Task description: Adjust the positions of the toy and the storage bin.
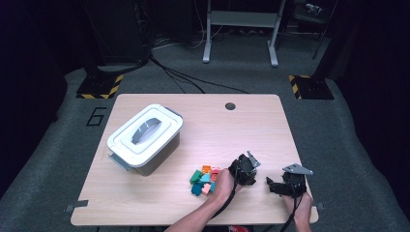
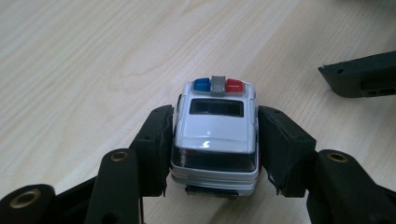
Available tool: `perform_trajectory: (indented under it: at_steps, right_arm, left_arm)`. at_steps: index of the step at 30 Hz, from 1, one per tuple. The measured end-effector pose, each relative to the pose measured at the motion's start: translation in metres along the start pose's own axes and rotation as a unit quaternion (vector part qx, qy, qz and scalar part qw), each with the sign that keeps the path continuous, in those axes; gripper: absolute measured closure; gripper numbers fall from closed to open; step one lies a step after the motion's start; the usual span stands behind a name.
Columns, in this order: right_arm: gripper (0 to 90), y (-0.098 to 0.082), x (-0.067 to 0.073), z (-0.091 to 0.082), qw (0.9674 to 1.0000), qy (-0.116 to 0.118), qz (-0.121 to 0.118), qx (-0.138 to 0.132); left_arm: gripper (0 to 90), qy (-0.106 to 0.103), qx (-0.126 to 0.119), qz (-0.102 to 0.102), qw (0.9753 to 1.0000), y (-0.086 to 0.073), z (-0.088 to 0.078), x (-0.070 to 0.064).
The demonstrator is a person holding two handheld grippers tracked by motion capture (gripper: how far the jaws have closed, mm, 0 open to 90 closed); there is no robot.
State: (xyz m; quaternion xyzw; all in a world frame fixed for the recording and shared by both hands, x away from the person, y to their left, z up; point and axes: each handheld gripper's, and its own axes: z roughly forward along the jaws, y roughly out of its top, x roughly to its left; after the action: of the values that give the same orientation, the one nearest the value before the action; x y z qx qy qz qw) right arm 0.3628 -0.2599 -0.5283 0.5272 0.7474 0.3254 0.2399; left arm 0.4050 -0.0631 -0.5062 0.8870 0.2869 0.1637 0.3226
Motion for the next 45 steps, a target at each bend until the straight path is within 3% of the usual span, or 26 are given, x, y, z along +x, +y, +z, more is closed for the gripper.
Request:
perform_trajectory:
  at_steps: [4, 9, 15, 19, 30, 33, 41, 45]
  right_arm:
    - [11.0, 0.0, 0.0, 0.0, 1.0, 0.0, -0.001, 0.0]
    - [11.0, 0.0, 0.0, 0.0, 1.0, 0.002, 0.0, -0.001]
    - [11.0, 0.0, 0.0, 0.0, 1.0, 0.002, 0.0, -0.001]
    - [10.4, 0.0, -0.001, 0.0, 1.0, 0.002, 0.0, 0.002]
    - [9.9, 0.0, -0.002, 0.001, 0.9999, 0.009, 0.001, 0.005]
    - [9.6, 0.0, -0.001, 0.001, 1.0, 0.006, 0.004, 0.002]
    - [8.3, 0.001, -0.001, 0.003, 0.9999, 0.012, 0.001, 0.005]
    - [8.2, 0.002, -0.001, 0.003, 0.9999, 0.013, 0.003, 0.005]
  left_arm:
    - [46.3, -0.01, 0.006, 0.0, 0.9999, 0.001, -0.001, 0.001]
    - [34.4, -0.026, -0.001, -0.003, 0.9996, 0.002, -0.011, 0.004]
    - [23.8, -0.046, -0.034, -0.014, 0.9983, 0.0, -0.038, 0.014]
    - [14.7, -0.055, -0.057, -0.01, 0.9968, -0.006, -0.059, 0.024]
    - [1.9, -0.04, -0.092, -0.032, 0.9945, -0.053, -0.106, 0.056]
    - [0.0, -0.034, -0.1, -0.04, 0.9936, -0.073, -0.119, 0.066]
    - [0.0, -0.028, -0.131, -0.066, 0.9888, -0.117, -0.14, 0.087]
    - [0.0, -0.023, -0.134, -0.074, 0.988, -0.134, -0.143, 0.094]
